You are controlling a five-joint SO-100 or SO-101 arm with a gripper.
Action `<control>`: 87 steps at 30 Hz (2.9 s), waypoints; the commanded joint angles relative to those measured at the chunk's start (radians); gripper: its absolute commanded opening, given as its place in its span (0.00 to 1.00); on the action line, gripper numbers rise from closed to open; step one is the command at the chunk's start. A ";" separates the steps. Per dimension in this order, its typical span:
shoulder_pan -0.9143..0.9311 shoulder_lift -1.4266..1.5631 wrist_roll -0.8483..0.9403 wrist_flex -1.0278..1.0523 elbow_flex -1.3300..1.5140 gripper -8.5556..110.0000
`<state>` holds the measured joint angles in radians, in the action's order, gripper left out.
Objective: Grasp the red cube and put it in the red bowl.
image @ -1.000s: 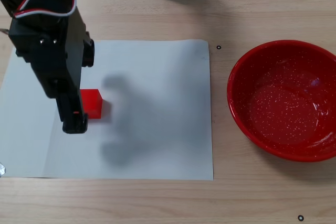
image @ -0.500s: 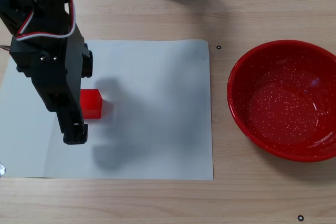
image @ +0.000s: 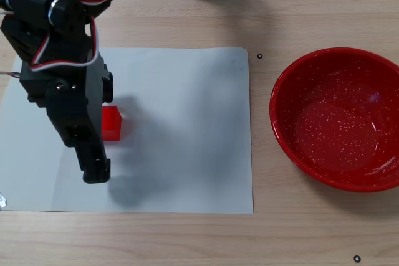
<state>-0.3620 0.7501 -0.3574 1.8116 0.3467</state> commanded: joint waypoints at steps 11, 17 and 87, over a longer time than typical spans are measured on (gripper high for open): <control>0.012 0.028 0.012 0.026 -0.149 0.67; 0.012 0.023 0.017 0.032 -0.161 0.63; 0.103 0.649 0.011 0.094 0.232 0.07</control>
<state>-0.2838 1.1628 -0.3620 1.8730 0.6213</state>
